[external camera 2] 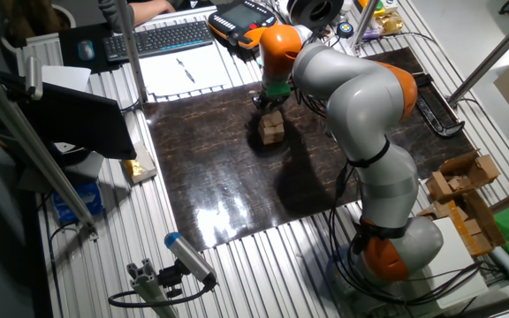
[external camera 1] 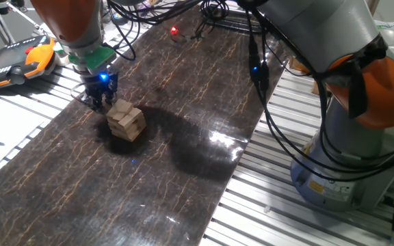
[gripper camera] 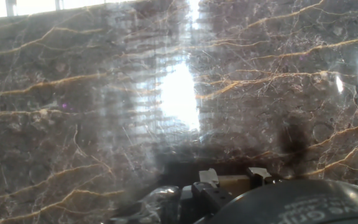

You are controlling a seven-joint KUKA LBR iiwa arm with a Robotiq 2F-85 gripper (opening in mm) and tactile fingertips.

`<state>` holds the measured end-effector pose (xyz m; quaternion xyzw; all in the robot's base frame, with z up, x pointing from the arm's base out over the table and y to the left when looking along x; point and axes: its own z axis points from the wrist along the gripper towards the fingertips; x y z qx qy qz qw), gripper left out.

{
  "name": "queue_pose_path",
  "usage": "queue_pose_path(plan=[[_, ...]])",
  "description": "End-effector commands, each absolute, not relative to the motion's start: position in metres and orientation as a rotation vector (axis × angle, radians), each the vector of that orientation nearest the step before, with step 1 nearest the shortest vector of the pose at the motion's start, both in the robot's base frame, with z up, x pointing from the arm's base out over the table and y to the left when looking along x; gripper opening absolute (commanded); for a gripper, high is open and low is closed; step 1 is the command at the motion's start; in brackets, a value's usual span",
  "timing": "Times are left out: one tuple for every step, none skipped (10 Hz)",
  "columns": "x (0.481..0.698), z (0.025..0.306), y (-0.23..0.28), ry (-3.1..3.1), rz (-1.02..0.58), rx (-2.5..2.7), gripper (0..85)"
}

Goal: Play Jenga

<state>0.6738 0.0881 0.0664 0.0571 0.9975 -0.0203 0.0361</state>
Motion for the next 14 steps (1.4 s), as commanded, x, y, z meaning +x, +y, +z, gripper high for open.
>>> queue_pose_path(plan=[[0.6738, 0.0662, 0.0880, 3.064, -0.062, 0.176, 31.0], [0.6741, 0.0666, 0.0878, 3.064, -0.062, 0.176, 31.0], [0.6743, 0.0667, 0.0875, 3.064, -0.062, 0.176, 31.0], [0.6745, 0.0670, 0.0873, 3.064, -0.062, 0.176, 31.0], [0.6747, 0.0672, 0.0872, 3.064, -0.062, 0.178, 31.0], [0.6747, 0.0672, 0.0872, 3.064, -0.062, 0.180, 31.0], [0.6750, 0.0672, 0.0868, 3.064, -0.062, 0.180, 31.0], [0.6750, 0.0670, 0.0866, 3.069, -0.050, 0.179, 31.0], [0.6753, 0.0671, 0.0865, 3.069, -0.051, 0.174, 31.0], [0.6753, 0.0673, 0.0864, 3.068, -0.053, 0.172, 31.0], [0.6751, 0.0678, 0.0865, 3.068, -0.053, 0.174, 31.0], [0.6751, 0.0678, 0.0865, 3.069, -0.053, 0.174, 31.0], [0.6752, 0.0677, 0.0864, 3.071, -0.048, 0.174, 31.0], [0.6752, 0.0677, 0.0864, 3.071, -0.048, 0.177, 31.0]])
